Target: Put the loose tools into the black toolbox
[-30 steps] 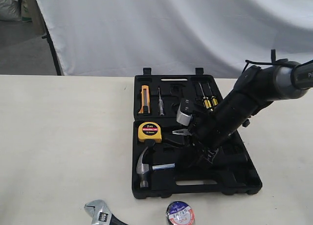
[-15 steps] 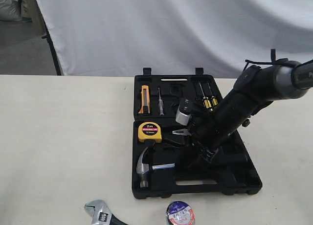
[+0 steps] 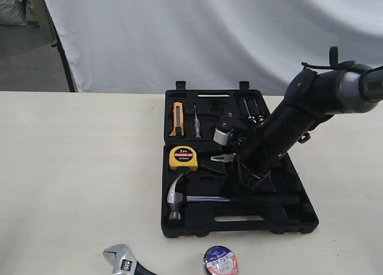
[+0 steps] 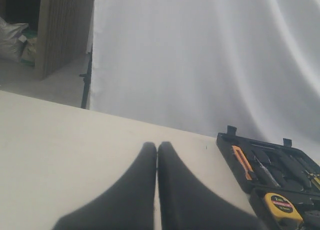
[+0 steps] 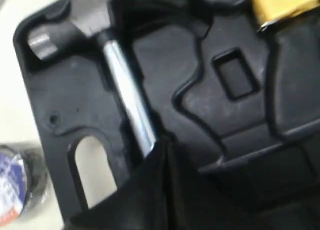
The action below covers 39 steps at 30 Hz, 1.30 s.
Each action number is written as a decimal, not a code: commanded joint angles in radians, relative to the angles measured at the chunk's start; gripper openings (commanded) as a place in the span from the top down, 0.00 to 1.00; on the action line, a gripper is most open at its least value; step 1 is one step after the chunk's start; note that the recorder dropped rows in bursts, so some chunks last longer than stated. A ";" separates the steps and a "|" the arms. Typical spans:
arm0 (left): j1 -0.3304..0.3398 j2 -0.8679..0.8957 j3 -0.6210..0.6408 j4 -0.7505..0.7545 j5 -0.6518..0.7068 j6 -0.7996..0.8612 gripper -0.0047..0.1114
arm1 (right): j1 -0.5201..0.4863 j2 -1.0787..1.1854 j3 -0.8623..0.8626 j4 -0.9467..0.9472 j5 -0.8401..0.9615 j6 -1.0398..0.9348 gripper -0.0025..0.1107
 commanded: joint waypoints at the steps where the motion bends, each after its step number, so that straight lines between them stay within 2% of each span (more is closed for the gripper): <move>1: 0.025 -0.003 -0.003 0.004 -0.007 -0.005 0.95 | -0.003 0.069 0.001 -0.054 0.025 0.012 0.98; 13: 0.025 -0.003 -0.003 0.004 -0.007 -0.005 0.95 | -0.003 0.078 -0.024 -0.056 0.027 0.026 0.98; 18: 0.025 -0.003 -0.003 0.004 -0.007 -0.005 0.95 | -0.003 0.067 -0.104 -0.056 0.121 0.036 0.98; 23: 0.025 -0.003 -0.003 0.004 -0.007 -0.005 0.95 | -0.001 0.043 -0.161 -0.056 0.227 0.170 0.98; 39: 0.025 -0.003 -0.003 0.004 -0.007 -0.005 0.95 | 0.025 0.020 -0.162 -0.029 0.269 0.201 0.98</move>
